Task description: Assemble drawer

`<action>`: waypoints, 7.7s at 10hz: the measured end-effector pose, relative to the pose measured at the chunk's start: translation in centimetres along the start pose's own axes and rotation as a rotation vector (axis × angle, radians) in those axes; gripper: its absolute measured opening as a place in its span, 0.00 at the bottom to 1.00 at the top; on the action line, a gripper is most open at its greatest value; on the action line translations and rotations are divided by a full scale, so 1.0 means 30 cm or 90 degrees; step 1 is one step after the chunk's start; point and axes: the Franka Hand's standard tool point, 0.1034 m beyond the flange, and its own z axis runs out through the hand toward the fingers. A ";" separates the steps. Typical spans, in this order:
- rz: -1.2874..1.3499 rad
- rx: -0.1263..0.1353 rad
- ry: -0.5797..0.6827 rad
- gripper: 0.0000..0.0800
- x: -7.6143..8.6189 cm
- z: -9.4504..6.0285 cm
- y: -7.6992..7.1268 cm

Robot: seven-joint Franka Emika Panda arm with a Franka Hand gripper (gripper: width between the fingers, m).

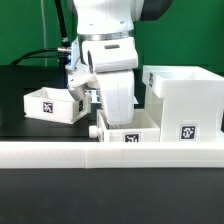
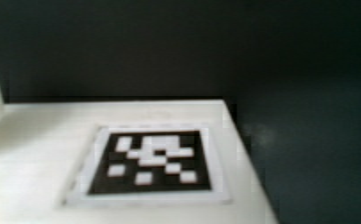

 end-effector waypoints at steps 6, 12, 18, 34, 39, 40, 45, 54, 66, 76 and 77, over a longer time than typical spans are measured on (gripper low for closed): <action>0.002 0.015 0.000 0.05 -0.004 -0.003 -0.001; -0.007 0.024 -0.001 0.05 0.013 -0.004 0.000; 0.014 0.016 0.006 0.05 -0.001 -0.003 -0.002; 0.028 -0.004 -0.004 0.68 0.064 -0.038 0.023; 0.029 0.015 -0.017 0.81 0.035 -0.157 0.047; 0.024 0.019 -0.019 0.81 0.004 -0.173 0.045; 0.012 0.025 -0.014 0.81 -0.078 -0.180 0.041; 0.001 -0.009 0.098 0.81 -0.126 -0.124 0.191; -0.009 -0.023 0.084 0.81 -0.045 -0.044 0.136; -0.025 -0.025 0.098 0.81 0.058 -0.009 0.151; -0.025 -0.024 0.098 0.81 0.062 -0.008 0.150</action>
Offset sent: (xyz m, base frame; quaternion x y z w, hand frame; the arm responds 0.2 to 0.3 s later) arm 0.0000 0.0000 0.0000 0.0000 0.0000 0.0000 1.0000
